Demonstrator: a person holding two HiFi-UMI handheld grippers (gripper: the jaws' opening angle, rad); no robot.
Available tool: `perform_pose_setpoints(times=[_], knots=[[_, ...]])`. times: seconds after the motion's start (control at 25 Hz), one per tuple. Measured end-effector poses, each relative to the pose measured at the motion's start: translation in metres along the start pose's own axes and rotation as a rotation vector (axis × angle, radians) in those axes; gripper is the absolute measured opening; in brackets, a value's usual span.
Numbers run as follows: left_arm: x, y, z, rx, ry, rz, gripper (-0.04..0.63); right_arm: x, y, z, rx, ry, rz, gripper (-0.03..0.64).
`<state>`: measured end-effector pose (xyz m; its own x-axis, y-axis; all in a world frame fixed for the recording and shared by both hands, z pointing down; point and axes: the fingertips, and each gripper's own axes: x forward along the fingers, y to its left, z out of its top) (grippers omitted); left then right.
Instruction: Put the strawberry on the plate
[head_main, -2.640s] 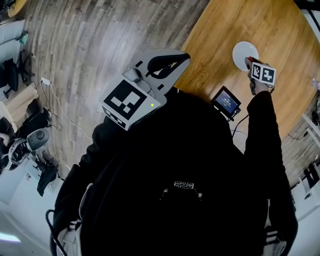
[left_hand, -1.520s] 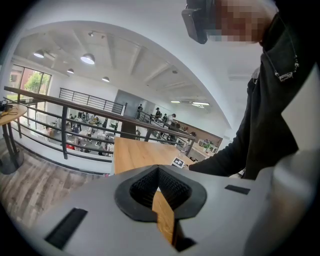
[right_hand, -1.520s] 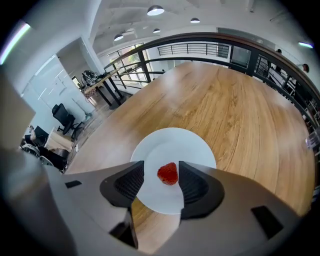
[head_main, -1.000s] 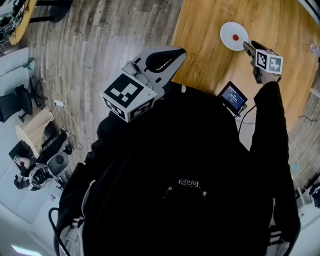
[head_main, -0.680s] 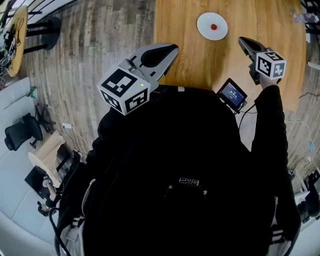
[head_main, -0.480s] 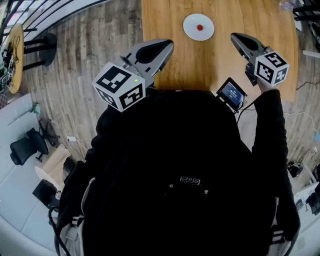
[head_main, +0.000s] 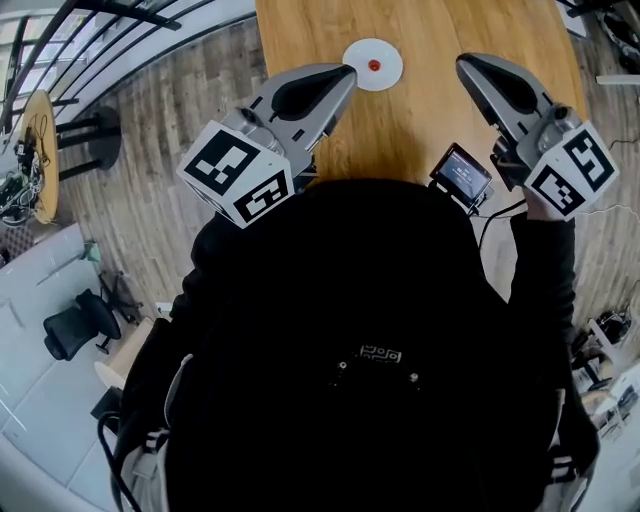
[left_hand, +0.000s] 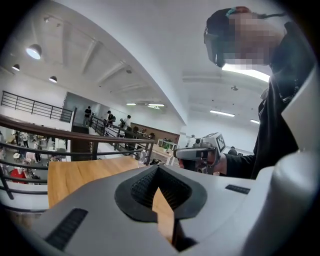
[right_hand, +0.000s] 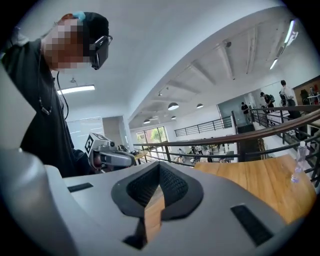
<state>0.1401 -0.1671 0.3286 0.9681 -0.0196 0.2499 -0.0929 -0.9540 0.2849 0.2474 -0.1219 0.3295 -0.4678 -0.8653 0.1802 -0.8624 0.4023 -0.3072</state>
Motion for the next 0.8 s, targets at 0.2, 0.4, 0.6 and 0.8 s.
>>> perform_pose_setpoints(times=[0.2,0.4,0.6,0.8], knots=[[0.006,-0.002,0.02,0.013,-0.045,0.014,-0.002,0.002,0.009,0.014,-0.054,0.008,0.019,0.018],[-0.008,-0.005,0.014,0.015,-0.035,0.023,-0.002,0.008,0.026,0.008,-0.059,0.02,0.057,0.018],[-0.01,-0.007,0.011,0.018,-0.026,0.034,-0.002,0.012,0.022,0.004,-0.071,0.038,0.058,0.018],[-0.02,-0.001,0.006,0.016,-0.014,0.053,-0.002,0.016,0.021,0.004,-0.097,0.044,0.042,0.018]])
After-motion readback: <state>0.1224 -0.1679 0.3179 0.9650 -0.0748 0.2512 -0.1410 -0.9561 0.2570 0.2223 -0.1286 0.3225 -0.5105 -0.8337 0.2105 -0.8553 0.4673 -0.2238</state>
